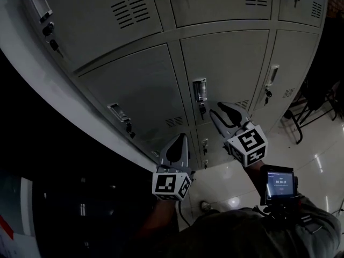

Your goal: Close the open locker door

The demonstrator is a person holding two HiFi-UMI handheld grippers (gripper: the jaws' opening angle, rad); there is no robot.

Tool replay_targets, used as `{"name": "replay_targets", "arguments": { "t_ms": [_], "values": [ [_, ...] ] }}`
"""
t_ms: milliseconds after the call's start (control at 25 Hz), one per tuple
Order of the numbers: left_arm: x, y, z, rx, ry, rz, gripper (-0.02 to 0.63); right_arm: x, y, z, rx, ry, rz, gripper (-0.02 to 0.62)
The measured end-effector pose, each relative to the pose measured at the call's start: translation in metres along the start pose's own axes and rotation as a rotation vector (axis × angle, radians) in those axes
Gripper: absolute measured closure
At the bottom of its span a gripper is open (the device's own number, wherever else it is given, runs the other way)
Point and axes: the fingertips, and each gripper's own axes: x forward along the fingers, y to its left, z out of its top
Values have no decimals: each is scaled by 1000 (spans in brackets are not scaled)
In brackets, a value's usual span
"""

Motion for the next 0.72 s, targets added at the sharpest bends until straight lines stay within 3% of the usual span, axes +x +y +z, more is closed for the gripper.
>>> {"name": "replay_targets", "arguments": {
  "t_ms": [280, 720],
  "values": [
    [-14, -67, 10, 5, -13, 27, 606, -81, -4, 4, 15, -22, 27, 479],
    [-46, -234, 11, -11, -22, 62, 606, -256, -36, -4, 19, -44, 56, 480]
  ]
}}
